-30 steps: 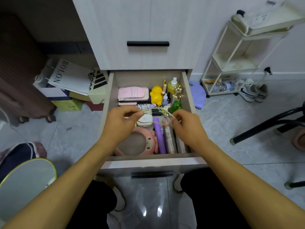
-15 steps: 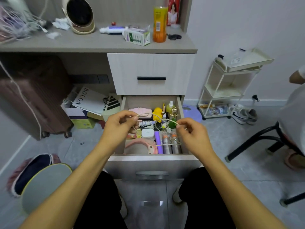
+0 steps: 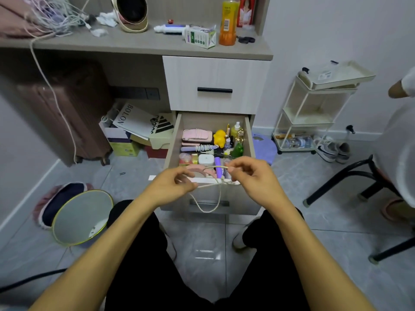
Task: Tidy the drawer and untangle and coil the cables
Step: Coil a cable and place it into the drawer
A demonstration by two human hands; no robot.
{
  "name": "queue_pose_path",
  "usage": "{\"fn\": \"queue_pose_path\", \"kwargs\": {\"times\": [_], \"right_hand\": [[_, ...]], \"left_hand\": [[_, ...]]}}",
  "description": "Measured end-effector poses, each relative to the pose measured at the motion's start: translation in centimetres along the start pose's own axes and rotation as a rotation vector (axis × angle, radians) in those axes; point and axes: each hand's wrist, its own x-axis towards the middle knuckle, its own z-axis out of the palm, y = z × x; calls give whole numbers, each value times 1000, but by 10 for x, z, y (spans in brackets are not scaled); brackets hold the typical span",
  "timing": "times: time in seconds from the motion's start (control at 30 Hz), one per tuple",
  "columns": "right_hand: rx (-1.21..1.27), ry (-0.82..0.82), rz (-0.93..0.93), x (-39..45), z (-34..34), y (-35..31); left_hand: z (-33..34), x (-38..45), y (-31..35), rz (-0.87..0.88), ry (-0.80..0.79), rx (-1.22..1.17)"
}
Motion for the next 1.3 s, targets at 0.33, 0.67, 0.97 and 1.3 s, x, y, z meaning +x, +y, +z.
{"fn": "queue_pose_path", "kwargs": {"times": [0.33,0.67,0.97,1.3], "right_hand": [[17,-78,-61,-6,6,-43],[-18,7,-103,18,7,-77],[-21,-46,17,1,36,-5],[106,-118,155,6,72,66]], "left_hand": [[-13,-17,32,320,135,-48],[-62,-40,80,309,237,-299],[-22,-40,26,36,148,-424],[1,-12,-20,-177,245,-729]]}}
